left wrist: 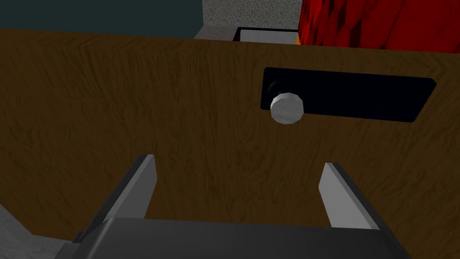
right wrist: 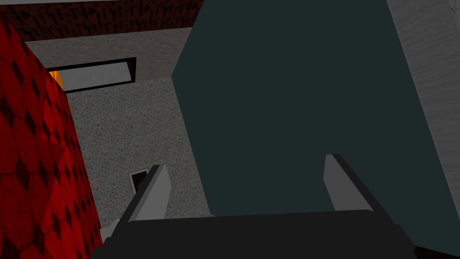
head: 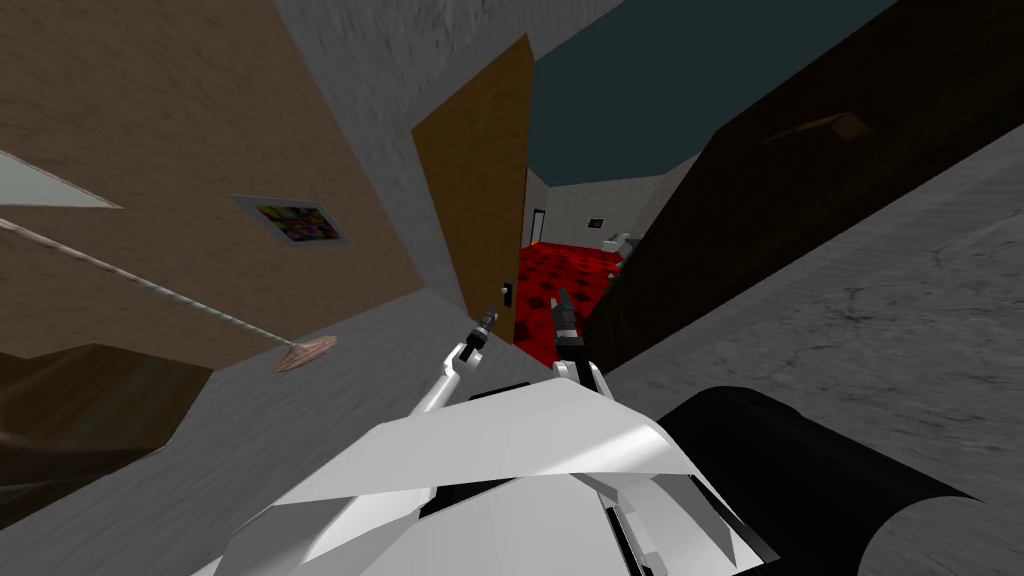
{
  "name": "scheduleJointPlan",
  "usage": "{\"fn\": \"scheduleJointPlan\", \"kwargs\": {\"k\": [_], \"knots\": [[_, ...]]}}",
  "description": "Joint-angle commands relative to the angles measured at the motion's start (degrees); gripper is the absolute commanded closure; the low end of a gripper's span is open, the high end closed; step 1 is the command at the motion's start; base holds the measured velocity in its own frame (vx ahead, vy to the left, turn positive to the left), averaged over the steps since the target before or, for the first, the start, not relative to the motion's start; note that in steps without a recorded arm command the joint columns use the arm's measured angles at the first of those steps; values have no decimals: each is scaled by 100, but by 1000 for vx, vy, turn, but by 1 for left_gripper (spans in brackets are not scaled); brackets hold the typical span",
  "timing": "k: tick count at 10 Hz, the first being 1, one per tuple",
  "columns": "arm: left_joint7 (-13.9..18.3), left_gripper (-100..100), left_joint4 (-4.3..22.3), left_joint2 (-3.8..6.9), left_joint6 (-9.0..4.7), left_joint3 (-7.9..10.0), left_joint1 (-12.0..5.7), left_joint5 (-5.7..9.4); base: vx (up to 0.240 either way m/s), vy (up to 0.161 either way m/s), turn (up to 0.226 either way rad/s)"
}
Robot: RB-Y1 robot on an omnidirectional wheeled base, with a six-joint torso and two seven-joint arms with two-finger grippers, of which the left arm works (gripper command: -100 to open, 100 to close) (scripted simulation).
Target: Push the door open
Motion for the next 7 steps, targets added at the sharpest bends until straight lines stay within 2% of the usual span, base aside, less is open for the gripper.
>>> {"fn": "scheduleJointPlan", "kwargs": {"k": [1, 7], "knots": [[44, -100, 249, -41, -49, -58, -127, -12, 90, 75, -28], [234, -100, 906, -154, -95, -300, -518, -55, 98, 72, -28]]}}
